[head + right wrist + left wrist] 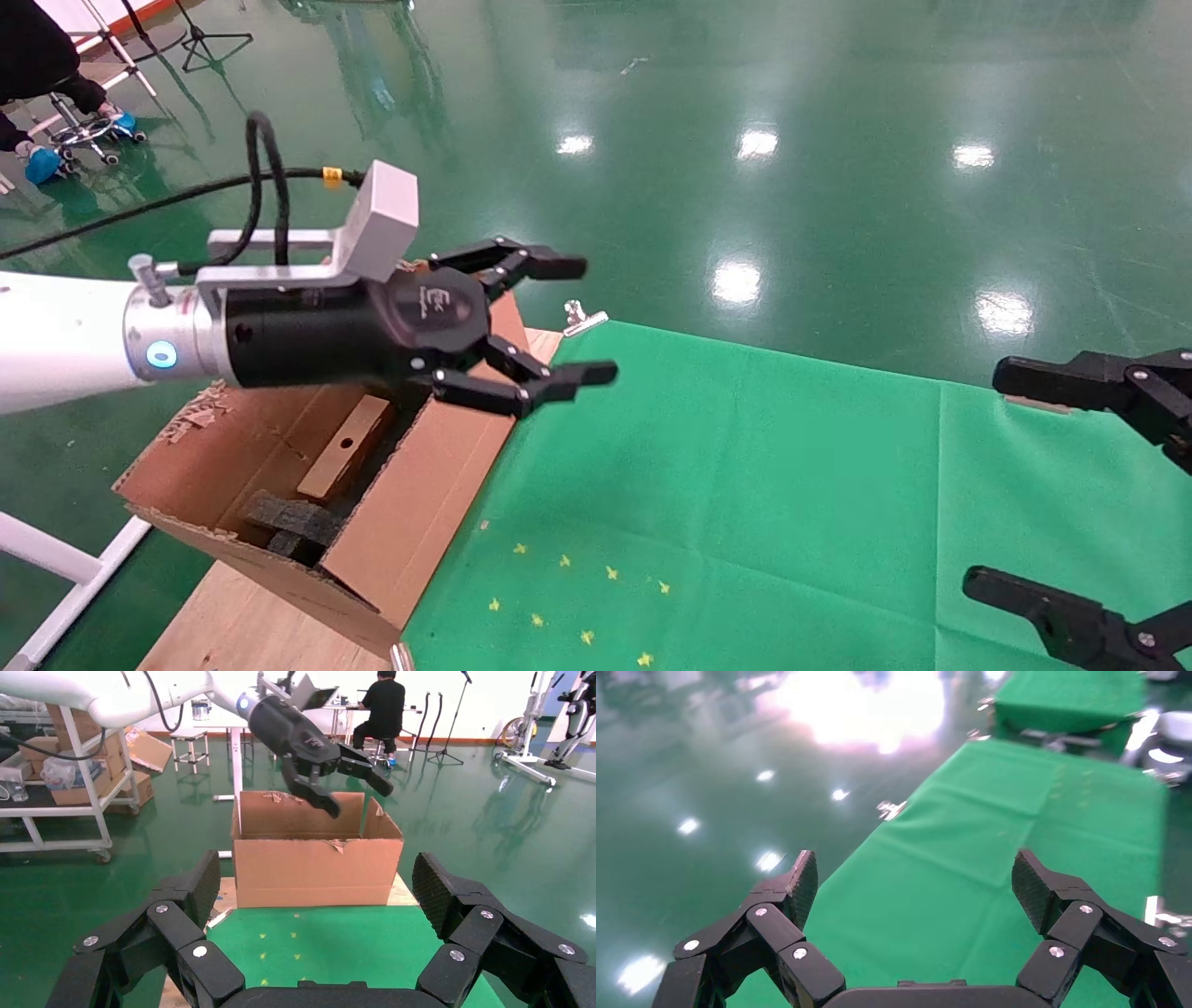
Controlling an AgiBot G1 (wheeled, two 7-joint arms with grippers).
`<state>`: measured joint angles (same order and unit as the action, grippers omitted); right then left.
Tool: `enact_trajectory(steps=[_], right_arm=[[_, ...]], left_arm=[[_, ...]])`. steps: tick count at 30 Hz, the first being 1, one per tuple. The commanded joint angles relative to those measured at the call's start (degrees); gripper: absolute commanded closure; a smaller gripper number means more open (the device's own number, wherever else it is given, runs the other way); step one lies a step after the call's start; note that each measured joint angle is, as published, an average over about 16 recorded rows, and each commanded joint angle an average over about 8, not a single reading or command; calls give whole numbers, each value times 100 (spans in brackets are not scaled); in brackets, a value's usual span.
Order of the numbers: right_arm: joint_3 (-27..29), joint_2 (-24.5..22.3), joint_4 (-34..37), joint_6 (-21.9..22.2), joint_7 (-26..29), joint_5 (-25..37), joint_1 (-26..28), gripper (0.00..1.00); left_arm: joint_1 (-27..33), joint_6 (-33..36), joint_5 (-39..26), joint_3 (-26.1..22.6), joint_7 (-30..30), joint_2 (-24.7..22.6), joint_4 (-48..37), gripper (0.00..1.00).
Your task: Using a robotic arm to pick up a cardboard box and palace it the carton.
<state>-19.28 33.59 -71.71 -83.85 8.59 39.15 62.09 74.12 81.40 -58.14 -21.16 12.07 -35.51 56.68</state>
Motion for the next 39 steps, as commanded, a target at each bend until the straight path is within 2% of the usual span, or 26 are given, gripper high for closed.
enact_trajectory(steps=[1,19,39], right_arm=[[0,0,0,0,0,0,0,0],[0,0,1,2,0,-1,-1,0],[-1,-1,2,2,0,-2,-1,0]], left_arm=[[-146,50,189,60,-15,6,196,0],[-1327,457,1723,543,-139,50,1788,0],[-1293,442,1678,531,-139,51,1733,0]])
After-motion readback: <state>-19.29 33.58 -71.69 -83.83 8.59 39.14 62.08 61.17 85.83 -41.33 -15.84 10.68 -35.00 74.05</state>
